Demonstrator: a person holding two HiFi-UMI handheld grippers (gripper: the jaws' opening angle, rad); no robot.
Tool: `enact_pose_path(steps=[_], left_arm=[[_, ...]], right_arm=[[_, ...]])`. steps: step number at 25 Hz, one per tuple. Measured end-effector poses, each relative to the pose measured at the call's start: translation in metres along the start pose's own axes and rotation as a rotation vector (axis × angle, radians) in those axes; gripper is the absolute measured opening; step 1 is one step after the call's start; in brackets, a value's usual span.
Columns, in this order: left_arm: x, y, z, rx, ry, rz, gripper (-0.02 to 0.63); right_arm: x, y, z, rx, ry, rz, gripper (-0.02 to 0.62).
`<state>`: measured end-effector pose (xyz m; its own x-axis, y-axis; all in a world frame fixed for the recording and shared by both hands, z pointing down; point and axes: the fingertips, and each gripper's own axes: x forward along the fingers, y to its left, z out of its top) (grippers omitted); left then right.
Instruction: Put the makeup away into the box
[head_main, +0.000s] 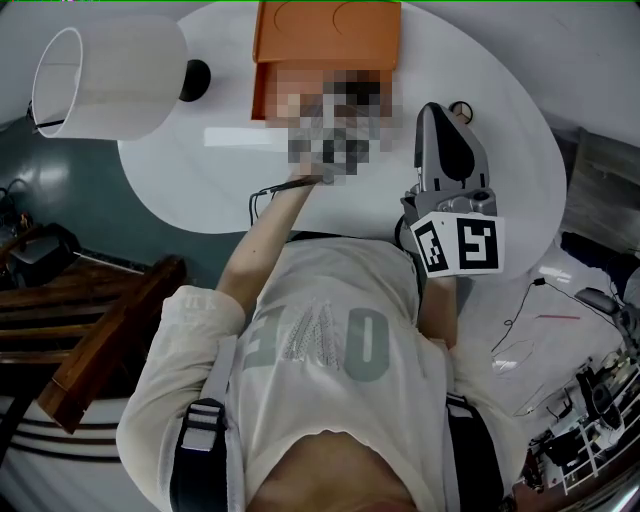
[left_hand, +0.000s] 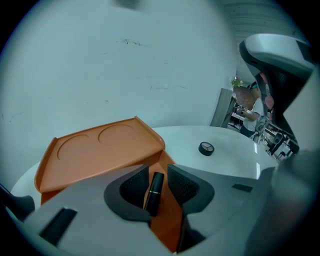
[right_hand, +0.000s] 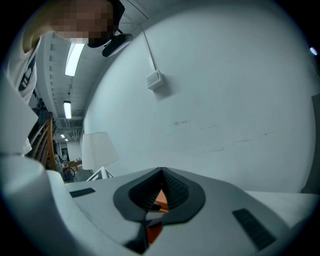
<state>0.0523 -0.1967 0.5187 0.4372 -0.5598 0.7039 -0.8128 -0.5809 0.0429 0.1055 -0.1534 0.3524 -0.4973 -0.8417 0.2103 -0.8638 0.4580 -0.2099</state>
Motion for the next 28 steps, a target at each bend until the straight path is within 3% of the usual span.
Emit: enact_pose_path(steps=[6,8,11,16,23,28], left_arm=[[-0.035,-0.003,0.019,-0.010,-0.097,0.027,0.101],[-0.063,-0.002,0.034,-0.049,-0.178,0.036,0.096],[-0.114,0.007,0.058,-0.109,-0.327,0.089,0.012],[-0.184,0.016,0.078,-0.151,-0.518,0.186,0.008],[-0.237,0.023,0.082,-0.203,-0.626,0.268,0.008],[-0.249,0.019,0.091,-0.192,-0.654,0.281,0.006]], right_arm=[[-0.006,0.008,0.014,-0.016,-0.037,0.011,0.005],[-0.010,0.015,0.022,-0.026,-0.055,0.022,0.005],[-0.015,0.026,0.032,-0.045,-0.079,0.044,0.005],[-0.019,0.046,0.040,-0.073,-0.102,0.089,0.005],[-0.024,0.083,0.049,-0.120,-0.128,0.179,0.005],[-0.027,0.089,0.054,-0.124,-0.148,0.199,0.005]])
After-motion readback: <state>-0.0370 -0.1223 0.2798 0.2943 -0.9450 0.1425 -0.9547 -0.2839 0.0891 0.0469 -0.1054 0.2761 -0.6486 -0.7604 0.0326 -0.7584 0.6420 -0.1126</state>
